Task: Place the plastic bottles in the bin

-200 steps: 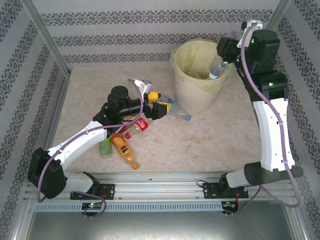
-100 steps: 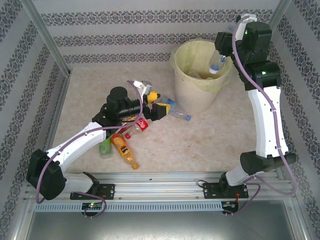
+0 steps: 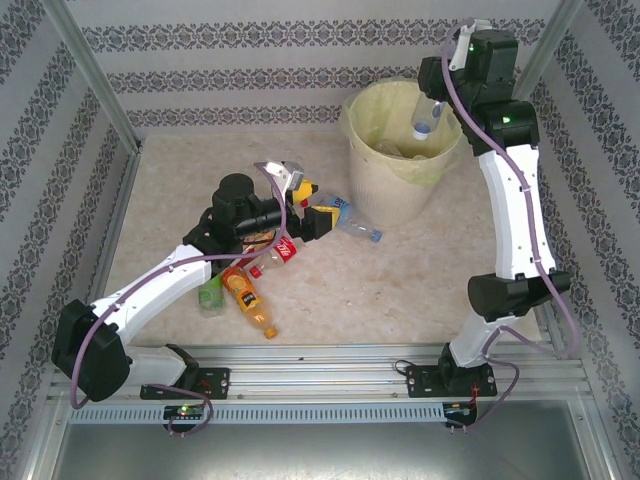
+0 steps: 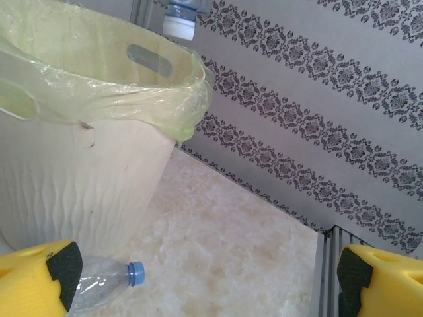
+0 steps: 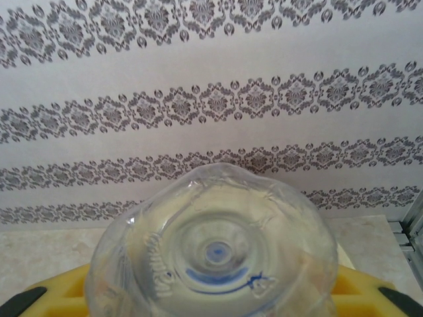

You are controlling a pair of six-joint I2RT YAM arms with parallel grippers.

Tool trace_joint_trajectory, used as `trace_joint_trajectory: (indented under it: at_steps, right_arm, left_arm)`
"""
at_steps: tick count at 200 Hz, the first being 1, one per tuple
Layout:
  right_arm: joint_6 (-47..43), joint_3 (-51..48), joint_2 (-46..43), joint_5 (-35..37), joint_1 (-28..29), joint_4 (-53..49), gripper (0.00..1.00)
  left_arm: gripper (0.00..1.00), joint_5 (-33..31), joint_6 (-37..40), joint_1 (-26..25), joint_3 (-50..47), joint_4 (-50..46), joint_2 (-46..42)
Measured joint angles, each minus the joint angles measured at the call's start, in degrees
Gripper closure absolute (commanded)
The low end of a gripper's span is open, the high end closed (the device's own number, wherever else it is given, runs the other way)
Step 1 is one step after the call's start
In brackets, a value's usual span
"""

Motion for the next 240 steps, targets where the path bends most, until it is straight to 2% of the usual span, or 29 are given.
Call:
trace_joint_trajectory:
  at_steps: [144,163,201,240]
  right_arm:
    - [-0.2,1.9,14.3,-8.0,0.8,-10.1,0.49]
    - [-0.3,1.9,15.6,-8.2,1.4,-11.2,0.44]
    - [0.1,1.9,16.6,-8.3,2.1,-12.9,0.23]
    - [1.2,1.8,16.2,-8.4,2.0,-13.3,0.18]
  left_arm:
    - [0.00,-1.9,2.4,0.0,0.0,-4.4,0.9]
    - [0.00,-2.1,2.9,0.0,0.0,-5.0,0.9]
    - [0.00,-3.2,3.8,0.0,0.0,-6.3,0.9]
    - [0.00,-3.7,4.4,0.0,0.0,-7.6,0.9]
